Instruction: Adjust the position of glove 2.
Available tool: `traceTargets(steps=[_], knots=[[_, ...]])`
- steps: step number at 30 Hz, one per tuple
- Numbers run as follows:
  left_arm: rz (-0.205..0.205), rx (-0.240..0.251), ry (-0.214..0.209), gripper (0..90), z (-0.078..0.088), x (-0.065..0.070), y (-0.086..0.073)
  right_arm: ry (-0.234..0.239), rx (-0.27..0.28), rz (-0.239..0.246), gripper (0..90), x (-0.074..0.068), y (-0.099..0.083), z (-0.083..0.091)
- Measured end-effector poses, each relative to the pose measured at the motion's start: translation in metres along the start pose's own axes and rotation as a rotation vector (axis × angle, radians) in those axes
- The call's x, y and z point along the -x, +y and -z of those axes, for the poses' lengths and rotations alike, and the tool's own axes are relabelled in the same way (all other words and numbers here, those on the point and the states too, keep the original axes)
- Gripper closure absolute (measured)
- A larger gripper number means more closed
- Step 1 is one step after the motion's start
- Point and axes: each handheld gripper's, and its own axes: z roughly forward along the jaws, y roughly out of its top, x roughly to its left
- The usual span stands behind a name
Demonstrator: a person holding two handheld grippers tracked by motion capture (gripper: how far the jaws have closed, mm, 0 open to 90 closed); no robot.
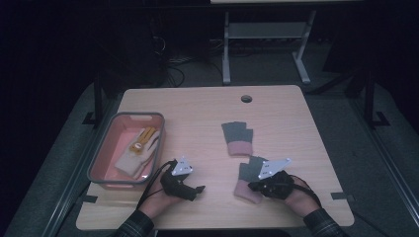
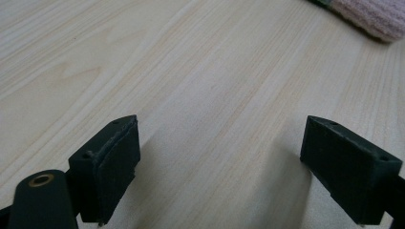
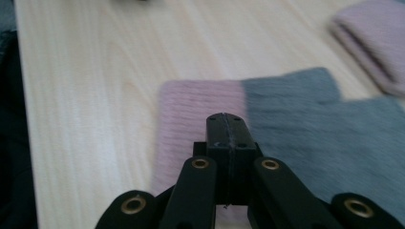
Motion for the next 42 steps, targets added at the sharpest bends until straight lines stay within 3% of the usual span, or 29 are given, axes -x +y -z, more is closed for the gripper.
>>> traceTargets(steps=[4,7,14,18,21,24,27,31,35,36,42], knots=[[-0.001,-0.001,-0.002,12.7,0.0,0.0,0.0,-0.046,0.02,-0.051,89.0,0.015,-0.011,0.011],[-0.004,-0.001,-0.004,12.6,0.001,0.0,-0.001,-0.1,0.032,-0.089,80.5,0.029,-0.022,0.021],[-0.009,-0.001,-0.007,12.6,0.001,0.0,-0.001,-0.222,0.065,-0.249,42.8,0.065,-0.052,0.035],[0.009,-0.019,-0.007,13.7,0.001,-0.001,0.002,-0.26,0.058,-0.278,31.0,0.074,-0.061,0.031],[0.037,-0.042,-0.017,15.2,0.0,-0.004,0.008,-0.266,0.056,-0.293,26.4,0.079,-0.066,0.029],[0.048,-0.035,-0.015,19.8,-0.002,-0.006,0.016,-0.29,0.059,-0.282,25.3,0.082,-0.068,0.028],[0.06,-0.019,-0.02,34.9,-0.001,-0.009,0.027,-0.291,0.069,-0.287,21.7,0.083,-0.07,0.028],[0.079,-0.022,-0.053,61.5,-0.006,-0.013,0.043,-0.295,0.105,-0.282,17.2,0.085,-0.076,0.027],[0.064,-0.026,-0.088,84.9,-0.017,-0.017,0.062,-0.302,0.095,-0.296,13.1,0.086,-0.076,0.027],[0.061,-0.023,-0.095,88.7,-0.021,-0.017,0.067,-0.303,0.094,-0.298,13.1,0.086,-0.076,0.027],[0.051,-0.01,-0.124,89.5,-0.044,-0.024,0.098,-0.304,0.094,-0.297,13.1,0.086,-0.076,0.027]])
